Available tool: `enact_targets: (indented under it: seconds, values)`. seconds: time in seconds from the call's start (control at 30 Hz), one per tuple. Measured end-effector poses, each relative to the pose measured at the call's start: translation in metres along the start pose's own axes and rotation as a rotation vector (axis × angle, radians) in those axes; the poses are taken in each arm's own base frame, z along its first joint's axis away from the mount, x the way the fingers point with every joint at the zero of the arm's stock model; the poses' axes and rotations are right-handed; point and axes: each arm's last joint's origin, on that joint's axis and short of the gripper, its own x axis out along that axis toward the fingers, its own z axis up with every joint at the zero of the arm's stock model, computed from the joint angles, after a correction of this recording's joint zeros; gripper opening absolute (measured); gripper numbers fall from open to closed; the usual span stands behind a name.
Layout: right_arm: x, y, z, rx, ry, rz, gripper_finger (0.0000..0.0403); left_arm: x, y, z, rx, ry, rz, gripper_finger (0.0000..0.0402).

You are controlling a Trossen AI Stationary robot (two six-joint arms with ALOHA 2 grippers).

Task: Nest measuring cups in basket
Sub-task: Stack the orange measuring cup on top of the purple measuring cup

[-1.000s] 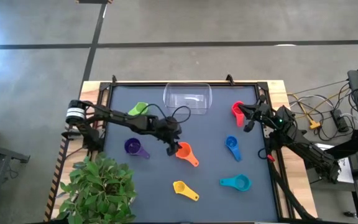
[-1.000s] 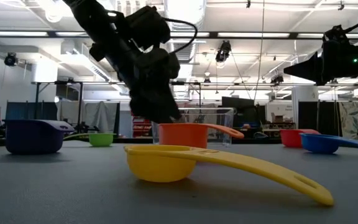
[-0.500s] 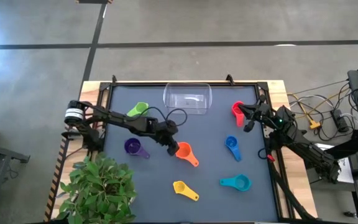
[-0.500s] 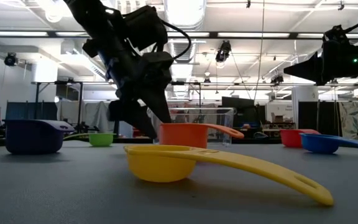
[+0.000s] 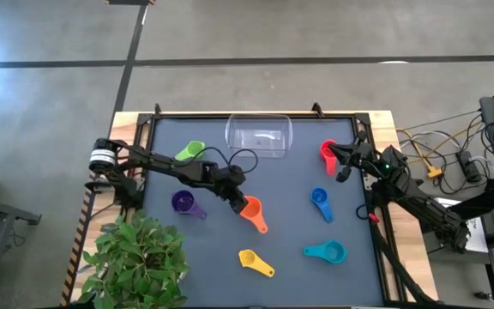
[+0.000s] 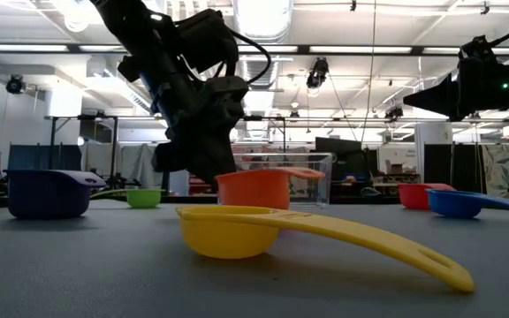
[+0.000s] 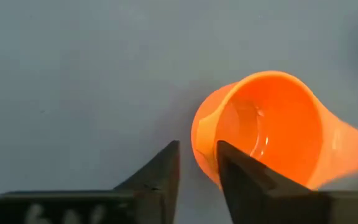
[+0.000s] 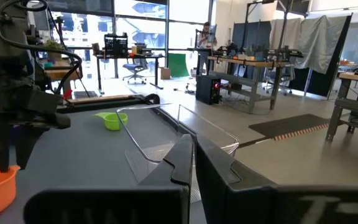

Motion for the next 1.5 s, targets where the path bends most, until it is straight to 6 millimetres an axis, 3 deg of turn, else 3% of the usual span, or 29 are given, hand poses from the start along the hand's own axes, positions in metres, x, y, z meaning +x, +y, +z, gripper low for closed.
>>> enact_targets:
  seconds: [0.17,0.43,0.6,0.83,1.0,1.17,1.5]
  values:
    - [0.000,0.000,0.000,0.000,0.001,0.000,0.0009,0.000,0.000,0.001,0.035,-0.013,0.010,0.0011]
    - [0.000,0.000,0.000,0.000,0.001,0.000,0.0009,-0.013,0.003,0.003,0.025,-0.026,0.051,0.0002]
    - [0.000,0.000,0.000,0.000,0.000,0.000,0.0009,-0.043,0.004,0.000,-0.021,-0.054,0.147,0.0001]
    - [0.000,0.000,0.000,0.000,0.000,0.000,0.0009,-0.106,0.003,-0.011,-0.105,-0.138,0.226,0.0000]
    - [0.000,0.000,0.000,0.000,0.000,-0.001,0.0009,-0.146,0.010,-0.033,-0.188,-0.156,0.302,0.0000]
    - [0.000,0.000,0.000,0.000,0.000,0.000,0.0009,-0.168,0.019,-0.061,-0.282,-0.181,0.301,0.0000]
    - [0.000,0.000,0.000,0.000,0.000,0.000,0.0009,-0.169,0.054,-0.119,-0.454,-0.211,0.286,0.0000]
